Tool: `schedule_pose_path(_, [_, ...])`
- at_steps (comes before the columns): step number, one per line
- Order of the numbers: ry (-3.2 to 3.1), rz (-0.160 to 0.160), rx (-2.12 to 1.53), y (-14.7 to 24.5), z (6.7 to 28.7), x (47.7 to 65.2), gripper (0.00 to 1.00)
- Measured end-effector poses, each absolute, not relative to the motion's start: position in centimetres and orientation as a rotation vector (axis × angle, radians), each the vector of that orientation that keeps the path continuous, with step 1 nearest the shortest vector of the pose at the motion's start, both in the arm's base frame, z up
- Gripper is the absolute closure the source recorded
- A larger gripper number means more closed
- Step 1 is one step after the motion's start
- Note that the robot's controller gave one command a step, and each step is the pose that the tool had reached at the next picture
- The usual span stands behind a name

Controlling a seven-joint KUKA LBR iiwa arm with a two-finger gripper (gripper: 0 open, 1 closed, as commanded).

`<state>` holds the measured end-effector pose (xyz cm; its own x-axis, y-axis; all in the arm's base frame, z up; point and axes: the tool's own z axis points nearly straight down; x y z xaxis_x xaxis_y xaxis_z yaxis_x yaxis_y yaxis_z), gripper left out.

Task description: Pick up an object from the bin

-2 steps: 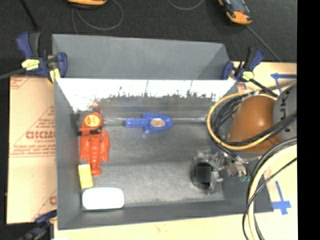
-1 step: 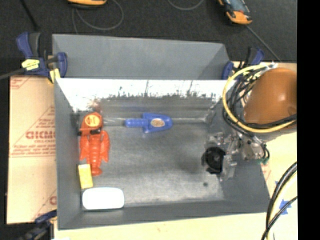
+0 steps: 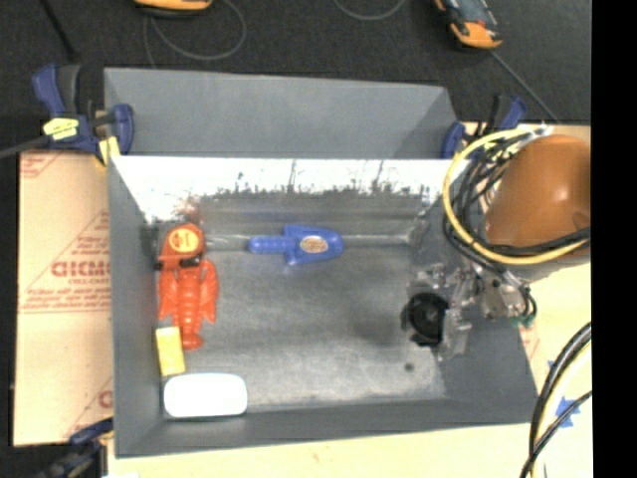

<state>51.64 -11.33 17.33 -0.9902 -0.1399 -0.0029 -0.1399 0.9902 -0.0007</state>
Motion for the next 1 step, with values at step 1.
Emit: schedule_pose_path(1, [3.130, -0.001, -0.225, -11.35, 26.84, 51.31, 1.00])
